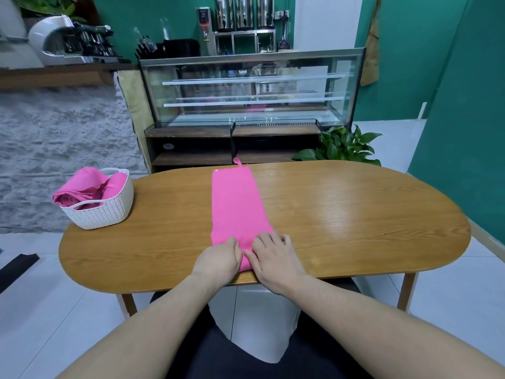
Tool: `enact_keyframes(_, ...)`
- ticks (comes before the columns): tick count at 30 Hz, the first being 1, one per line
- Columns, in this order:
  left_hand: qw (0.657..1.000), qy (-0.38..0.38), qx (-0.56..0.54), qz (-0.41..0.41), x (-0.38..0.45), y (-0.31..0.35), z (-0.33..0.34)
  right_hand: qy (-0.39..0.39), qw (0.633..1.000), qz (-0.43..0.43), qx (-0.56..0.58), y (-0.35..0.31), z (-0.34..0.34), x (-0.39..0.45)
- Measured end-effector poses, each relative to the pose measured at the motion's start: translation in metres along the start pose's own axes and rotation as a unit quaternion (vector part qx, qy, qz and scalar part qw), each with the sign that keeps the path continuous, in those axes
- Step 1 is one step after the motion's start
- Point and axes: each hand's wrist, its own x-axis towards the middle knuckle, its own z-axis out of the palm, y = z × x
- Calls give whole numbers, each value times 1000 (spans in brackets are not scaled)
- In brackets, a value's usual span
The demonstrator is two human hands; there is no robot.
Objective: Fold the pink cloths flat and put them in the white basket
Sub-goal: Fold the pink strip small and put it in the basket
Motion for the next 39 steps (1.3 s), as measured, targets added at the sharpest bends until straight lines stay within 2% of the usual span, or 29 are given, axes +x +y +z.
enact_keyframes(3,997,73,0,-1,-2,-1,2,-17,1000,-8,-1,-1,1,2)
enact_keyframes(4,996,86,34,14,-5,-3,5,-35,999,-8,1,-1,-1,4)
enact_keyframes(6,982,163,90,38,-11,-10,17,-82,996,-12,15,-2,-3,10)
enact_keyframes(8,971,214,89,64,-16,-13,24,-113,993,-19,41,-3,-5,13)
enact_keyframes(11,954,266,68,120,-21,-15,29,-112,990,-11,80,-4,-7,18)
enact_keyframes(15,960,252,41,114,-19,-18,28,-123,988,4,88,-7,-13,23)
enact_keyframes(19,979,187,26,74,-13,-15,20,-70,996,-23,45,-3,-12,14)
enact_keyframes(26,993,116,1,-13,-1,-8,11,-99,987,-47,114,6,-12,15)
enact_keyframes(30,978,188,76,57,-13,-15,19,-110,985,-49,122,1,-13,15)
enact_keyframes(33,966,223,33,127,-17,-19,25,-142,981,-18,131,-3,-15,17)
enact_keyframes(36,964,225,6,144,-14,-21,23,-170,977,9,132,-2,-19,20)
enact_keyframes(39,974,188,0,127,-12,-21,18,-154,978,10,141,-2,-19,19)
